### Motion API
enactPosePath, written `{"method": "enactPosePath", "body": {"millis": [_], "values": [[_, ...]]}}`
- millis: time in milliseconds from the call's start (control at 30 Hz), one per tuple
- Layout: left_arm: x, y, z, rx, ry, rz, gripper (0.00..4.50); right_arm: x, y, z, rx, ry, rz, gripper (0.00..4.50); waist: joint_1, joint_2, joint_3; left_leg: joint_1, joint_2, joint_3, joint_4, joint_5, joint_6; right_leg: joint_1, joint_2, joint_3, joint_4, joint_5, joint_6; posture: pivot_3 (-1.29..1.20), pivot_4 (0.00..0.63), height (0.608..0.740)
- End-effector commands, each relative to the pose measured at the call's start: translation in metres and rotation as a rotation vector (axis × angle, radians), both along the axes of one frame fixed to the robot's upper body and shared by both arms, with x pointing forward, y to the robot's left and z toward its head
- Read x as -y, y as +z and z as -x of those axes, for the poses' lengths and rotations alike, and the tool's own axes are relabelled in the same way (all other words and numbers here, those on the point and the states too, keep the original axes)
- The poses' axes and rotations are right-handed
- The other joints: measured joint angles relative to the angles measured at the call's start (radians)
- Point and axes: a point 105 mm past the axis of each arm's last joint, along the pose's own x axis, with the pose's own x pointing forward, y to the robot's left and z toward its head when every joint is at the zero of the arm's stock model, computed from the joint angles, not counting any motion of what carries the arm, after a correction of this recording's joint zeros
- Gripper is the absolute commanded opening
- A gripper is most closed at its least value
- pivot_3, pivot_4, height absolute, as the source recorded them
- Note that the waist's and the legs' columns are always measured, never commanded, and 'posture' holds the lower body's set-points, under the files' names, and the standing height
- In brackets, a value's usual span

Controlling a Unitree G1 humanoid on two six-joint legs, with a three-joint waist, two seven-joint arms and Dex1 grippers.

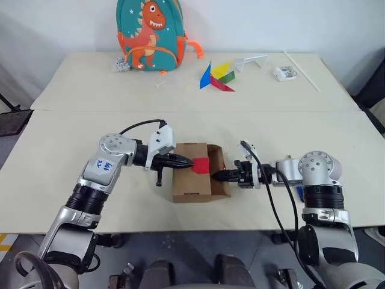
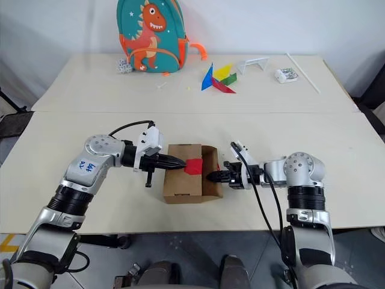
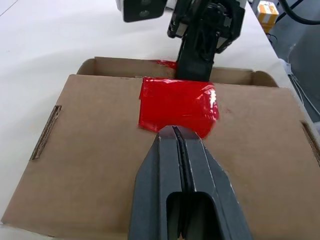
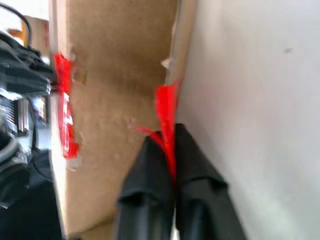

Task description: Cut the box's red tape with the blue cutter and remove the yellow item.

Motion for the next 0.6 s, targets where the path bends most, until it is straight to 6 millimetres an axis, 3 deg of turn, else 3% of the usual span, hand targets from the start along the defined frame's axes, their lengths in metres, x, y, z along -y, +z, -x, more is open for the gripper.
{"method": "enactPosePath", "body": {"millis": [33,300,433,600], "values": [[-0.004,-0.012,0.002,-0.032,0.023,-0.033,0.00,0.011,0.006,-0.003,0.024,-0.024,0.033,0.02,0.003,0.000,0.000,0.000,0.000,0.000,0.000,0.000,0.000,0.000,0.000,0.000,-0.001,0.000,0.000,0.00,0.150,0.740],[-0.002,-0.026,0.001,-0.073,0.092,-0.010,0.00,0.023,0.042,-0.003,0.157,0.005,0.114,0.02,0.023,0.002,0.001,-0.002,0.000,-0.001,-0.001,0.000,0.000,-0.002,0.000,-0.001,0.000,0.000,0.000,0.00,0.150,0.740],[0.003,-0.029,-0.002,-0.085,0.116,0.015,0.00,0.026,0.073,0.000,0.257,0.031,0.165,0.02,0.026,0.002,0.001,-0.003,-0.001,-0.001,-0.001,0.000,0.000,-0.002,-0.001,-0.001,-0.002,0.000,0.000,0.00,0.150,0.740],[0.011,-0.031,-0.007,-0.075,0.129,0.033,0.00,0.025,0.090,0.008,0.322,0.066,0.234,0.02,0.035,0.002,0.001,-0.003,-0.001,-0.001,0.000,0.000,0.000,-0.002,-0.001,-0.001,-0.002,0.000,0.000,0.00,0.150,0.740]]}}
